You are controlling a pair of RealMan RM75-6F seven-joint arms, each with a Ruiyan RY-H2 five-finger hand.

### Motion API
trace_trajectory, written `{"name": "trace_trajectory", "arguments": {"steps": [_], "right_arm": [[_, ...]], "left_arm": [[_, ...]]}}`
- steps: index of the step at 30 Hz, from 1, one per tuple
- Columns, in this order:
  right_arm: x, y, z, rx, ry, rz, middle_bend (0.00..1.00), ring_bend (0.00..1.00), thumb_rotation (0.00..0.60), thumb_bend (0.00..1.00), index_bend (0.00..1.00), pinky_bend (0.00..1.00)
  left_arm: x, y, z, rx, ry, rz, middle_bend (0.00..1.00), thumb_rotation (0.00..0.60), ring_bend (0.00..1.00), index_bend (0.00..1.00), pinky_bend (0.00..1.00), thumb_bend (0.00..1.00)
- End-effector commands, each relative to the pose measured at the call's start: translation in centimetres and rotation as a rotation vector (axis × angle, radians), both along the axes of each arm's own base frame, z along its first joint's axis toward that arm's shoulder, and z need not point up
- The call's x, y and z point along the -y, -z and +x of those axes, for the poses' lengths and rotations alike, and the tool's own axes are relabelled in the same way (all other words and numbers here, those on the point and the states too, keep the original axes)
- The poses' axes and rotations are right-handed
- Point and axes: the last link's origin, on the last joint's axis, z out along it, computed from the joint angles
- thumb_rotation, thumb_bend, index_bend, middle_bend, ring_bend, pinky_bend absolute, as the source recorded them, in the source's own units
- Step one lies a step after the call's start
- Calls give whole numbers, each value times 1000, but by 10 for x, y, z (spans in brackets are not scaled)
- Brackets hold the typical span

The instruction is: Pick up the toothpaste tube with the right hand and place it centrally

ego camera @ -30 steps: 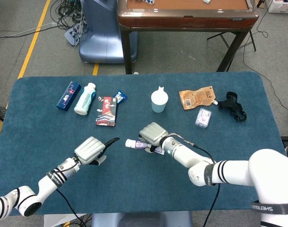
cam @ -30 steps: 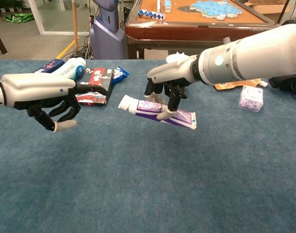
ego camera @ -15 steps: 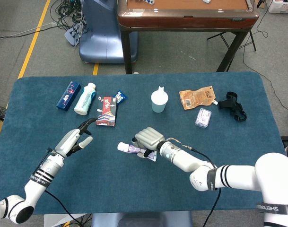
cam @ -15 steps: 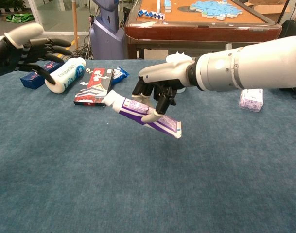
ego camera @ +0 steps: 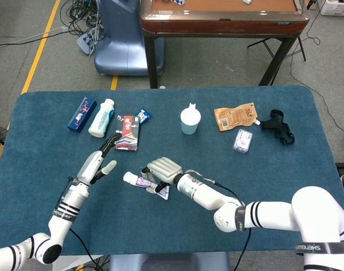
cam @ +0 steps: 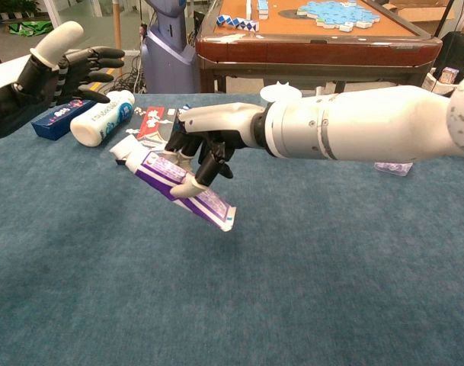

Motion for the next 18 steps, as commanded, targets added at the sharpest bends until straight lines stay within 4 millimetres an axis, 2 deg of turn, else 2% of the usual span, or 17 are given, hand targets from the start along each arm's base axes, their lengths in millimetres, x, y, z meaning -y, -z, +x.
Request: {"name": "trace_trajectory", "arguments": {"steps": [1,10,18], "right_arm": [[1,5,6,33,11,-5,888,824,600,964,1000,686],[-1,20,19,109,41,-29,888,825,600,967,1000,691],[-7,37,15,140,11,-81,888,826,600,967,1000,692]], "left_arm": [[-2,5,4,12,4,-2,0,0,0,0,76,7],[-5,21,11,24,34,-3,0,0,0,0,57,0],[-9,27,16,55,55,4,0,0,0,0,56,0]]}}
